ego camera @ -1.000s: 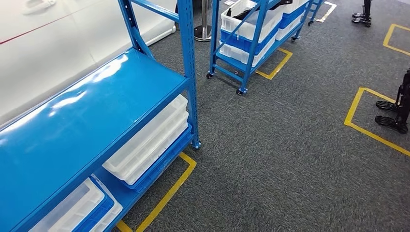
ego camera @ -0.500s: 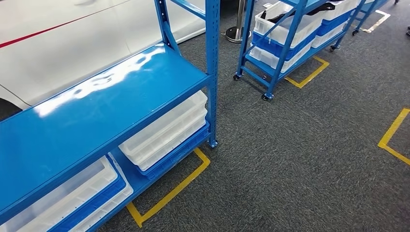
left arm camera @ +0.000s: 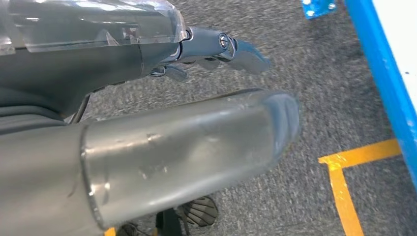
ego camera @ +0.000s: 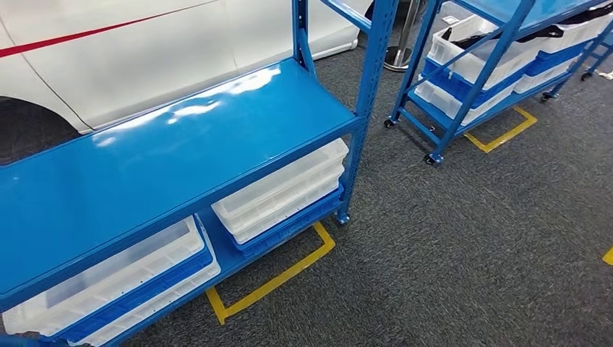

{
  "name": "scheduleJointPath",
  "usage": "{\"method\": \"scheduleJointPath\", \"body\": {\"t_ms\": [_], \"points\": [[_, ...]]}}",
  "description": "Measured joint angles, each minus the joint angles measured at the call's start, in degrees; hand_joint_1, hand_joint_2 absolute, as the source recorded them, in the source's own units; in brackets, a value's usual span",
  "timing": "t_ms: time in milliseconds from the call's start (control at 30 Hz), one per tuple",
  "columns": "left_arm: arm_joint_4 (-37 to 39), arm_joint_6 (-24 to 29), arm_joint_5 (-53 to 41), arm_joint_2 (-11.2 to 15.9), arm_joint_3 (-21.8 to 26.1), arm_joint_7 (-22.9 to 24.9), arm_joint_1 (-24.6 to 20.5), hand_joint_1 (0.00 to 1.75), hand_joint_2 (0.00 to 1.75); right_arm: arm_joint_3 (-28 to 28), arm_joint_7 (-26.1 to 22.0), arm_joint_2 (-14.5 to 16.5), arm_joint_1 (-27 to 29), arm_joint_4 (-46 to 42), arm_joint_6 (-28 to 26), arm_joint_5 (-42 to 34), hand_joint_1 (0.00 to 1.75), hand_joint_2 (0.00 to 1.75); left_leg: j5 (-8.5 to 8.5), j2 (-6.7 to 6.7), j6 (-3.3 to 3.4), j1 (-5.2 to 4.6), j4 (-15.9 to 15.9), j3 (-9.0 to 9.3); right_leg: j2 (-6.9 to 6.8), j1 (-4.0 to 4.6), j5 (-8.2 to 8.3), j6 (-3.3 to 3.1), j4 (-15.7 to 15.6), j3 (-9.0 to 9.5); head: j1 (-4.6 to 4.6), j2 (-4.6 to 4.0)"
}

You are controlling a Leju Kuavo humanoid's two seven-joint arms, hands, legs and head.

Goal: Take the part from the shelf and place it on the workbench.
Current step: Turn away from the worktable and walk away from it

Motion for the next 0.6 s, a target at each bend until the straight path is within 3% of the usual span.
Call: {"method": "scheduleJointPath", "body": {"t_ms": [33, 100, 167, 233, 300, 367, 433, 467, 533, 600], "points": [[0.0, 0.0, -0.1, 0.0, -0.1, 0.0, 0.0, 0.00, 0.00, 0.0, 0.0, 0.0, 0.0, 0.0, 0.0, 0.0, 0.00, 0.00, -0.05, -0.75, -0.21, 0.10, 0.2, -0.06, 0.64, -0.26, 2.34, 0.14, -3.7, 1.67, 0.00, 0.00], [0.1, -0.1, -0.5, 0.0, -0.4, 0.0, 0.0, 0.00, 0.00, 0.0, 0.0, 0.0, 0.1, 0.0, 0.1, 0.0, 0.00, 0.00, -0.21, -2.11, -0.98, 0.19, 0.9, -0.50, 3.27, -0.59, 5.07, 0.15, -10.4, 4.57, -0.01, 0.00], [0.2, -0.1, -0.8, 0.2, -0.7, -0.1, 0.0, 0.00, 0.00, 0.0, 0.0, 0.0, 0.1, 0.0, 0.2, 0.0, 0.00, 0.00, -0.10, -3.17, -1.92, 0.29, 1.2, -1.14, 4.54, -0.41, 5.19, -0.22, -12.3, 5.19, -0.03, 0.00], [0.2, -0.1, -1.0, 0.3, -0.9, -0.1, 0.2, 0.00, 0.00, 0.0, 0.1, 0.0, 0.0, 0.0, 0.5, 0.0, 0.00, 0.00, 0.14, -3.77, -2.70, 0.55, 1.1, -1.57, 3.23, -0.27, 5.54, -1.01, -12.5, 5.18, -0.03, -0.01], [0.3, -0.2, -1.2, 0.5, -1.1, -0.1, 0.4, 0.00, 0.00, 0.0, 0.2, 0.1, 0.0, 0.0, 0.8, 0.0, 0.00, 0.00, -1.29, -1.67, -3.15, 0.57, 3.0, -2.54, 1.81, -0.31, 5.93, -1.97, -13.0, 5.26, -0.07, 0.00], [0.4, -0.3, -1.4, 0.6, -1.4, -0.1, 0.3, 0.00, 0.00, 0.0, 0.2, 0.1, 0.1, 0.0, 0.9, 0.0, 0.00, 0.00, -5.05, 1.15, -3.43, 0.49, 9.2, -5.26, 0.21, -0.09, 6.05, -2.54, -13.2, 5.15, -0.11, 0.00], [0.4, -0.3, -1.5, 0.8, -1.6, -0.1, 0.2, 0.00, 0.00, 0.0, 0.2, 0.1, 0.3, 0.0, 1.0, 0.1, 0.00, 0.00, -7.88, 1.88, -3.63, 0.50, 15.7, -7.97, -1.55, 0.22, 5.99, -2.72, -13.2, 4.99, -0.11, 0.00], [0.4, -0.3, -1.5, 0.8, -1.7, -0.1, 0.3, 0.00, 0.00, 0.0, 0.2, 0.1, 0.3, 0.0, 1.0, 0.1, 0.00, 0.00, -7.79, 2.02, -3.62, 0.50, 16.5, -8.08, -2.38, 0.33, 5.95, -2.76, -13.2, 4.98, -0.11, 0.00], [0.4, -0.3, -1.5, 0.8, -1.7, -0.1, 0.5, 0.00, 0.00, 0.0, 0.3, 0.1, 0.2, 0.0, 1.0, 0.2, 0.00, 0.00, -4.93, 2.66, -3.34, 0.43, 11.9, -5.11, -3.79, 0.51, 5.84, -2.74, -13.2, 5.16, -0.11, -0.01], [0.4, -0.2, -1.5, 0.9, -1.7, -0.1, 0.4, 0.00, 0.00, 0.0, 0.3, 0.2, 0.2, 0.0, 1.0, 0.2, 0.00, 0.00, -2.25, 4.90, -2.66, 0.01, 4.4, -1.04, -4.99, 0.73, 5.65, -2.49, -13.1, 5.41, -0.10, -0.01]]}}
